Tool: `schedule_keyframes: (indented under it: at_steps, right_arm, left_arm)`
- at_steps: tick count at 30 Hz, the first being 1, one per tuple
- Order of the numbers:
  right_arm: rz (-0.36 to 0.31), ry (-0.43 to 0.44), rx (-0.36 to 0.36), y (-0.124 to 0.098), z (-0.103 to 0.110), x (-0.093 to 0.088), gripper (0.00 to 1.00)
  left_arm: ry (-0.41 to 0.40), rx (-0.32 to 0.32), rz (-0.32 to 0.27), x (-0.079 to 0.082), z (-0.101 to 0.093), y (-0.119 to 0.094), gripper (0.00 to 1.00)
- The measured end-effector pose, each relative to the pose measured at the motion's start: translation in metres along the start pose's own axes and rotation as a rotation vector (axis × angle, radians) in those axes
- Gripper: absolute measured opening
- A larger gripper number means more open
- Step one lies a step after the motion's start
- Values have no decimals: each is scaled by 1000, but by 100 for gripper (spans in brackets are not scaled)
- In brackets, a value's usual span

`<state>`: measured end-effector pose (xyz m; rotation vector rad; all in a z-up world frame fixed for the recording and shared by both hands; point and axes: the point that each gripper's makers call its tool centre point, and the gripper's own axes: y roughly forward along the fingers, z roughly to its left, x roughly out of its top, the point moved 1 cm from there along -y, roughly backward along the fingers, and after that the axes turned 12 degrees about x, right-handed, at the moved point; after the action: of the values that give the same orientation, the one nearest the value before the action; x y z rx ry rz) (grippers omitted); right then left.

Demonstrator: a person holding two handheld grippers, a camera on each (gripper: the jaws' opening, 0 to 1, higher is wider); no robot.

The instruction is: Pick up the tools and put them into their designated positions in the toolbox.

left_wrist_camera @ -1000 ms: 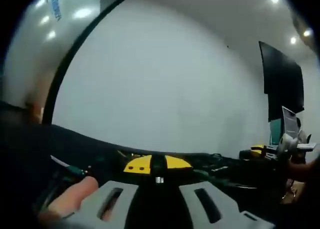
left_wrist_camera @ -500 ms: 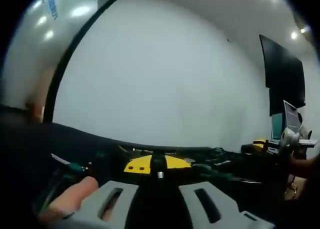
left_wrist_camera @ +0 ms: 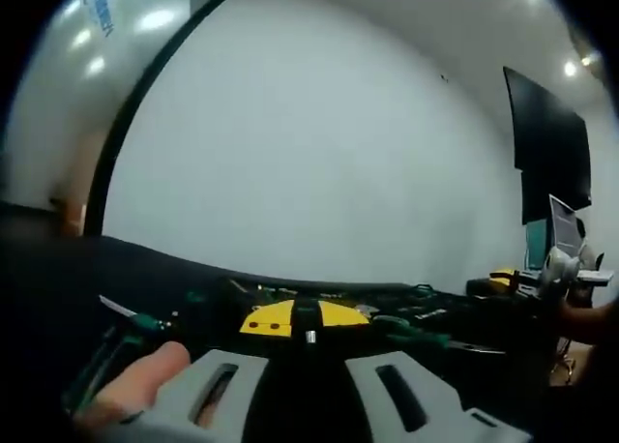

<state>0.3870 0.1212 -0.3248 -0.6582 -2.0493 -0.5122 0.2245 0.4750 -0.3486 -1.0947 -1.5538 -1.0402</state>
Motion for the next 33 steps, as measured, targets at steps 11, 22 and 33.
schedule_keyframes:
  at_steps: [11, 22, 33]
  right_arm:
    - [-8, 5, -4, -1, -1, 1, 11]
    - [-9, 11, -6, -1, -2, 0, 11]
    - [-13, 22, -16, -1, -5, 0, 11]
  left_arm:
    - [17, 0, 4, -1, 0, 1, 8]
    - [21, 0, 4, 0, -2, 1, 8]
    - [40, -3, 2, 0, -1, 1, 9]
